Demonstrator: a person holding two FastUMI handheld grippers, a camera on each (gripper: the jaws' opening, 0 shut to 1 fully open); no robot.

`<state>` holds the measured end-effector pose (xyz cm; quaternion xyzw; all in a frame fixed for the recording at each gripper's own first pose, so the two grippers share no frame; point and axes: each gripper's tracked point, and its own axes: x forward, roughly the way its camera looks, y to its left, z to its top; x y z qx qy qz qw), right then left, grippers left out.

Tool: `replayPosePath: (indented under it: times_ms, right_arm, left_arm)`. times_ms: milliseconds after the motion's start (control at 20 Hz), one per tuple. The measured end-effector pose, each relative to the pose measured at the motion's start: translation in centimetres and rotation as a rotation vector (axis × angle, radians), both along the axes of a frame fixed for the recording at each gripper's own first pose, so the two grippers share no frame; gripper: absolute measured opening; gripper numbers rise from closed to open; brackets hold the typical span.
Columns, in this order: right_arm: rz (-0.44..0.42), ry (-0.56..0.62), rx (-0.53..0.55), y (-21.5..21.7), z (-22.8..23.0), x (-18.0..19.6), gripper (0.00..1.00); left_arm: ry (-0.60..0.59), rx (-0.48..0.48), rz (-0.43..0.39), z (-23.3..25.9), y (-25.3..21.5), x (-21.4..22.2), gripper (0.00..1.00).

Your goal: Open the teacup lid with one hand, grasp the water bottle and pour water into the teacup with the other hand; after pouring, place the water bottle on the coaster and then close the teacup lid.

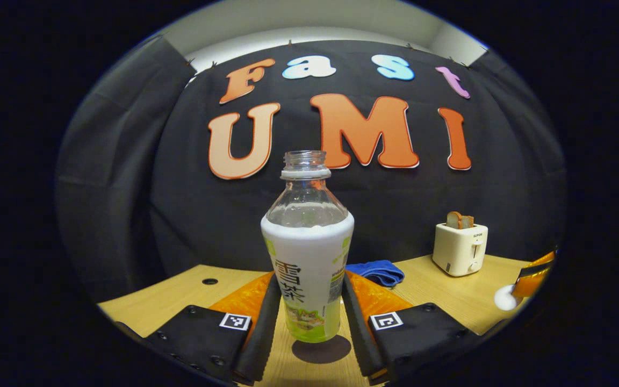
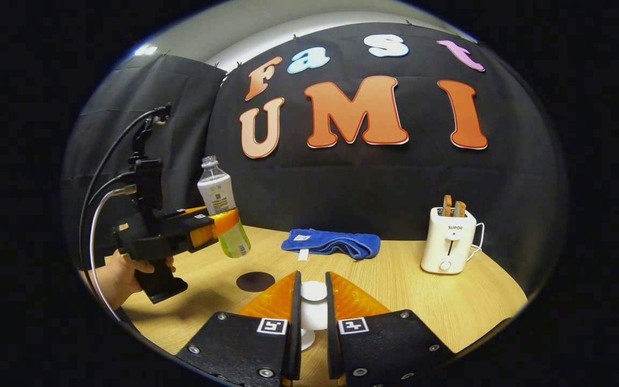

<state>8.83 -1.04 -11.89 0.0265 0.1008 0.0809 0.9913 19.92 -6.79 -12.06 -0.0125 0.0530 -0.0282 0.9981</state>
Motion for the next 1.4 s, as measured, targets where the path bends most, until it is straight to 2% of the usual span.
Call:
replayPosePath:
  times_ms: [200, 600, 800, 900, 950, 1400]
  right_arm:
    - [0.009, 0.015, -0.003, 0.4, -0.6, 0.4, 0.2]
    - [0.033, 0.047, -0.008, 1.3, -1.9, 0.6, 0.2]
    - [0.043, 0.061, -0.008, 1.9, -2.2, 0.5, 0.2]
    - [0.049, 0.069, -0.008, 2.2, -2.6, 0.5, 0.2]
    - [0.051, 0.074, -0.011, 2.3, -2.9, 0.5, 0.2]
    - [0.079, 0.126, -0.03, 4.6, -6.1, 0.6, 0.2]
  left_arm:
    - [0.135, -0.044, -0.057, -5.0, -1.0, 1.0, 0.66]
    - [0.24, -0.032, -0.074, -9.4, -1.3, 2.4, 0.67]
    - [0.256, -0.021, -0.069, -9.9, -1.5, 2.1, 0.71]
    - [0.277, -0.008, -0.065, -10.2, -1.4, 1.8, 0.93]
    - [0.278, 0.001, -0.063, -10.3, -1.2, 1.5, 0.96]
    - [0.203, 0.052, -0.064, -8.0, -0.7, -2.7, 0.97]
